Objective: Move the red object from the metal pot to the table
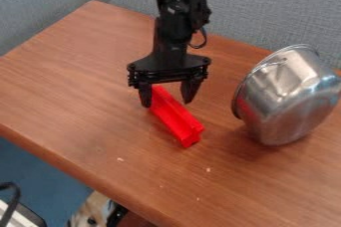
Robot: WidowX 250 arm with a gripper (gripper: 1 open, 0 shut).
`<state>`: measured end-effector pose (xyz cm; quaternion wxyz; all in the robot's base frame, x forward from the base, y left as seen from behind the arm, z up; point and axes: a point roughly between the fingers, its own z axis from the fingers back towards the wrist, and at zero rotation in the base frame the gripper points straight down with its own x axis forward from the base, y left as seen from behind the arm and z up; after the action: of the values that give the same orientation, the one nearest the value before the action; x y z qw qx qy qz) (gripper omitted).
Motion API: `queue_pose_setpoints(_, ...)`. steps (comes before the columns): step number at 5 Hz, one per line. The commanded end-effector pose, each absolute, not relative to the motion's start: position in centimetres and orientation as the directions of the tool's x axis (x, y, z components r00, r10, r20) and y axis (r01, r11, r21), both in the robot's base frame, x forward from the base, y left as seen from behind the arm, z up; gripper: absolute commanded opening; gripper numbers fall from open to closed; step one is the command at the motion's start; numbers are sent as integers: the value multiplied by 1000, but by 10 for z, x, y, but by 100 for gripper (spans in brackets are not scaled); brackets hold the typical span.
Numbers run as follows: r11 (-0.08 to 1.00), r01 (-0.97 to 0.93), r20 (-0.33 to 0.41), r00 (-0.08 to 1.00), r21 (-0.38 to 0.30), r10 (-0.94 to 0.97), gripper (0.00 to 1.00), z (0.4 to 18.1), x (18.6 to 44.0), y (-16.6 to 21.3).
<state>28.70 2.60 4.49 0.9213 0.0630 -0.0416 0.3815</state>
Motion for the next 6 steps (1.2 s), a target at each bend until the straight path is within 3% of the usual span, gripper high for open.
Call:
queue_pose_setpoints(1, 697, -713, 155, 699, 76, 698, 0, 49, 292, 38)
queue_pose_setpoints(4, 590, -800, 118, 600, 108, 791, 0, 70, 303, 53)
queue_pose_setpoints(6, 594, -799, 90, 601, 96, 794, 0, 60, 296, 63)
